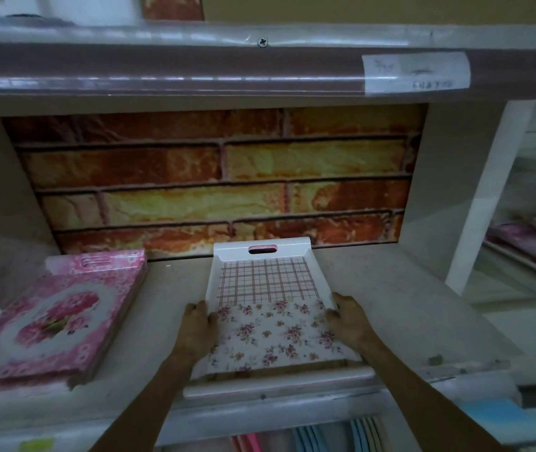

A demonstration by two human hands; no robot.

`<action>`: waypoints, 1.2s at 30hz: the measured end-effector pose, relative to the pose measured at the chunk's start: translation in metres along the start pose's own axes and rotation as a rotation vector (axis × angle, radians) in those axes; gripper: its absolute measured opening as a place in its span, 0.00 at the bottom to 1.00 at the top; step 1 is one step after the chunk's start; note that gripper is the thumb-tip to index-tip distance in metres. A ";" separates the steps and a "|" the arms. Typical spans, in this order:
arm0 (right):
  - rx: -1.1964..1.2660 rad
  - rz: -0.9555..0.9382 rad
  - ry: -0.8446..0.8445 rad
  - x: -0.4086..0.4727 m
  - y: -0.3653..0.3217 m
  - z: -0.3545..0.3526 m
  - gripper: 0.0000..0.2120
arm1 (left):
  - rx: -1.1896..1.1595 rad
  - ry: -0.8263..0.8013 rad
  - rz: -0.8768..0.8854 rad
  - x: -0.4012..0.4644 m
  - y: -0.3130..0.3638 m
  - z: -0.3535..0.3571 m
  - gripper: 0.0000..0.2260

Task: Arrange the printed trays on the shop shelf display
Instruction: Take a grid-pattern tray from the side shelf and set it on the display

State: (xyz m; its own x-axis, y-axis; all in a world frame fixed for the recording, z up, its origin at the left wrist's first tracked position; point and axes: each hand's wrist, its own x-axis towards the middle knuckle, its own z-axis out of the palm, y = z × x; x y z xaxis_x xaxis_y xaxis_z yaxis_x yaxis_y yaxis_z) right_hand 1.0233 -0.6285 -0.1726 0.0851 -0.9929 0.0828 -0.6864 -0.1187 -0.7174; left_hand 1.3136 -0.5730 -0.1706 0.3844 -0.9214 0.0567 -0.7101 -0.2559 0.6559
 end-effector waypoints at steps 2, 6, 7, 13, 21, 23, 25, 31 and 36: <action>0.010 0.000 -0.009 0.000 0.001 0.001 0.10 | 0.020 -0.010 -0.011 -0.001 0.002 0.001 0.14; 0.101 0.016 -0.075 -0.005 -0.008 -0.012 0.13 | 0.043 -0.049 -0.008 -0.003 0.004 -0.006 0.16; 0.135 0.014 -0.090 -0.007 -0.011 -0.018 0.13 | 0.060 -0.058 -0.006 -0.005 0.007 -0.010 0.18; 0.183 -0.060 0.143 -0.016 0.002 -0.075 0.14 | 0.004 0.210 0.262 -0.018 0.035 -0.030 0.15; 0.220 -0.181 0.331 -0.061 0.045 -0.181 0.05 | -0.362 0.182 0.524 -0.076 0.155 -0.003 0.08; 0.228 -0.184 0.369 -0.076 0.061 -0.210 0.07 | -0.435 0.119 0.572 -0.092 0.189 0.013 0.07; 0.222 -0.185 0.403 -0.093 0.079 -0.242 0.08 | -0.493 0.070 0.615 -0.109 0.224 0.030 0.07; 0.189 -0.171 0.528 -0.147 0.139 -0.341 0.06 | -0.620 -0.034 0.740 -0.162 0.328 0.081 0.08; 0.171 -0.118 0.613 -0.182 0.188 -0.411 0.06 | -0.615 -0.114 0.915 -0.197 0.413 0.120 0.09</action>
State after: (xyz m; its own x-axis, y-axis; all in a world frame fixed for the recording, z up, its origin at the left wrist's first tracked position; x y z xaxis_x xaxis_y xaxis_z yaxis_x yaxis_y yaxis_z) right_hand 0.5819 -0.4721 -0.0383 -0.3096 -0.8017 0.5113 -0.5686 -0.2749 -0.7753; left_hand 0.8737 -0.5322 -0.0017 -0.2149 -0.7183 0.6617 -0.2723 0.6947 0.6657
